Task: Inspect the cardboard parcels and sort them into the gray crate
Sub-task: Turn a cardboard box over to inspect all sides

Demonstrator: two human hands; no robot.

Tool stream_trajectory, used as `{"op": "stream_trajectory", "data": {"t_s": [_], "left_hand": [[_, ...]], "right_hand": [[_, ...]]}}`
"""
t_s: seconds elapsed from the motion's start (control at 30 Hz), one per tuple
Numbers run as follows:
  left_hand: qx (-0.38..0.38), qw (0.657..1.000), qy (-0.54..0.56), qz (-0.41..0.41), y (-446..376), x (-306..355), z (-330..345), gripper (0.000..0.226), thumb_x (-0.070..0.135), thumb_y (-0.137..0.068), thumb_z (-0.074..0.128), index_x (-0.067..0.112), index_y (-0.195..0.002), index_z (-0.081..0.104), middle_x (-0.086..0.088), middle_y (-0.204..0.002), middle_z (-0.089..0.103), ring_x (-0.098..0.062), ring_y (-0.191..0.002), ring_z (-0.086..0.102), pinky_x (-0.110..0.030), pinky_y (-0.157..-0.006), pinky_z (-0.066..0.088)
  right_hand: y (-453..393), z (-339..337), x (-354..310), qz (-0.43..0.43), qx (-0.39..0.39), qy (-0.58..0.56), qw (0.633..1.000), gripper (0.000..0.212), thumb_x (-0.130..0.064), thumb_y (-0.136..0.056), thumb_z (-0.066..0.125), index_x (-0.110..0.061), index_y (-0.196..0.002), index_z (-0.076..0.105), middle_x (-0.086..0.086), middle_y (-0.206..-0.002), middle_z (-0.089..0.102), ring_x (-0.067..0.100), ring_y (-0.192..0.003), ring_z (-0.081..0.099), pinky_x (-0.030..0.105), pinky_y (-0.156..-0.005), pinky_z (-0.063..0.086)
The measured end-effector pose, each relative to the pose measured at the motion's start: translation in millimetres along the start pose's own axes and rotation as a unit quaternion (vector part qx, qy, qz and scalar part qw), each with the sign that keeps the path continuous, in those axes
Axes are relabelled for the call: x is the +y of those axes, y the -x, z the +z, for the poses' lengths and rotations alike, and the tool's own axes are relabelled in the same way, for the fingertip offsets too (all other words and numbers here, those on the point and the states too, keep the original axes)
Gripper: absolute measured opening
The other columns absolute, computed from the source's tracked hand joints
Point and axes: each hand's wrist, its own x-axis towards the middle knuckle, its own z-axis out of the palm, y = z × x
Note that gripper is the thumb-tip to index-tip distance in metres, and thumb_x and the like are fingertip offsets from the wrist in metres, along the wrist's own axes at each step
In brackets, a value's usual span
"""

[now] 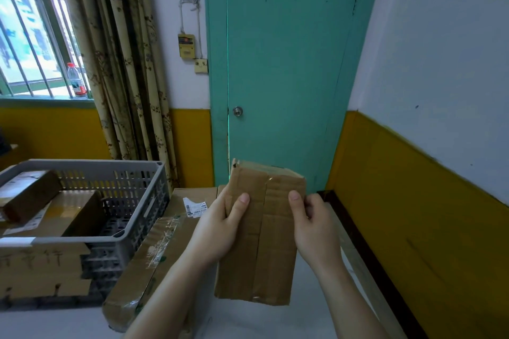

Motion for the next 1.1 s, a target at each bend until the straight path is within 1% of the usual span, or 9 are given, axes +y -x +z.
{"op": "stream_trajectory", "data": {"t_s": [0.13, 0.2, 0.3, 0.43, 0.53, 0.63, 0.73, 0.97, 1.1], "left_hand": [[-0.045, 0.998, 0.047, -0.019, -1.4, 3.5, -10.5, 0.024, 0.055, -0.096, 0.057, 0.055, -0.119, 0.052, 0.049, -0.093, 0.062, 0.020, -0.091, 0.063, -0.004, -0.066, 0.051], [-0.048, 0.997, 0.049, -0.023, -0.7, 3.2, -13.8, 0.026, 0.057, -0.093, 0.058, 0.054, -0.118, 0.053, 0.046, -0.095, 0.065, 0.016, -0.091, 0.066, -0.009, -0.067, 0.054], [-0.014, 0.999, 0.035, -0.014, -1.5, 2.6, -10.3, 0.022, 0.062, -0.090, 0.057, 0.051, -0.109, 0.055, 0.037, -0.093, 0.070, 0.015, -0.090, 0.067, -0.008, -0.069, 0.052], [0.048, 0.998, 0.037, -0.014, -7.7, 3.4, -10.0, 0.014, 0.060, -0.097, 0.053, 0.049, -0.104, 0.059, 0.020, -0.107, 0.073, -0.003, -0.100, 0.070, -0.032, -0.089, 0.056], [0.046, 0.994, 0.090, -0.031, -9.1, 6.7, -14.1, 0.026, 0.056, -0.096, 0.059, 0.037, -0.113, 0.062, 0.007, -0.109, 0.076, -0.011, -0.095, 0.075, -0.036, -0.083, 0.062], [0.026, 0.991, 0.129, -0.034, -6.9, 7.6, -15.9, 0.025, 0.041, -0.097, 0.067, 0.036, -0.121, 0.059, 0.009, -0.112, 0.074, -0.007, -0.093, 0.076, -0.026, -0.072, 0.061], [-0.017, 0.990, 0.136, -0.026, -2.4, 4.2, -18.4, 0.027, 0.029, -0.099, 0.067, 0.042, -0.121, 0.058, 0.015, -0.110, 0.077, -0.005, -0.098, 0.075, -0.020, -0.070, 0.060], [-0.022, 0.992, 0.126, 0.001, -0.4, 7.8, -15.1, 0.028, 0.033, -0.102, 0.062, 0.050, -0.123, 0.054, 0.020, -0.114, 0.073, -0.001, -0.104, 0.072, -0.021, -0.078, 0.061], [-0.091, 0.980, 0.177, -0.027, 6.9, 1.5, -15.3, 0.036, 0.032, -0.098, 0.067, 0.051, -0.125, 0.052, 0.028, -0.107, 0.073, -0.003, -0.102, 0.073, -0.018, -0.075, 0.060]], "right_hand": [[1.5, -1.7, 4.0, -0.013, -0.094, -0.040, 0.995, 0.027, -0.043, -0.099, 0.060, -0.038, -0.126, 0.058, -0.025, -0.105, 0.070, -0.009, -0.098, 0.064, 0.023, -0.079, 0.059], [3.1, -1.5, 4.2, -0.037, -0.100, -0.034, 0.994, 0.036, -0.034, -0.101, 0.062, -0.039, -0.136, 0.055, -0.035, -0.110, 0.066, -0.011, -0.103, 0.063, 0.015, -0.081, 0.057], [2.6, -0.8, 0.4, -0.054, -0.082, -0.043, 0.994, 0.037, -0.033, -0.101, 0.061, -0.040, -0.137, 0.057, -0.038, -0.110, 0.066, -0.011, -0.103, 0.064, 0.015, -0.083, 0.056], [-0.4, 0.6, -2.9, -0.026, -0.080, -0.087, 0.993, 0.027, -0.040, -0.096, 0.068, -0.050, -0.121, 0.061, -0.031, -0.110, 0.071, -0.005, -0.099, 0.069, 0.018, -0.078, 0.057], [0.3, 1.7, -1.3, -0.002, -0.120, -0.121, 0.985, 0.032, -0.036, -0.095, 0.069, -0.046, -0.124, 0.061, -0.027, -0.110, 0.073, -0.002, -0.099, 0.071, 0.021, -0.080, 0.058], [2.7, 5.1, -3.3, 0.013, -0.127, -0.139, 0.982, 0.044, -0.034, -0.099, 0.066, -0.040, -0.141, 0.054, -0.021, -0.120, 0.072, 0.002, -0.109, 0.069, 0.031, -0.095, 0.056], [1.4, 5.1, -4.2, 0.020, -0.119, -0.149, 0.982, 0.041, -0.034, -0.099, 0.065, -0.039, -0.139, 0.057, -0.024, -0.122, 0.071, -0.002, -0.112, 0.066, 0.035, -0.102, 0.053], [-1.1, 7.8, -5.8, 0.056, -0.097, -0.171, 0.979, 0.025, -0.035, -0.100, 0.063, -0.044, -0.124, 0.063, -0.025, -0.109, 0.074, -0.002, -0.101, 0.070, 0.039, -0.099, 0.055], [-8.9, 2.3, -8.8, 0.091, -0.085, -0.212, 0.969, 0.026, -0.041, -0.101, 0.060, -0.046, -0.126, 0.059, -0.021, -0.111, 0.073, 0.005, -0.103, 0.071, 0.040, -0.095, 0.058]]}}
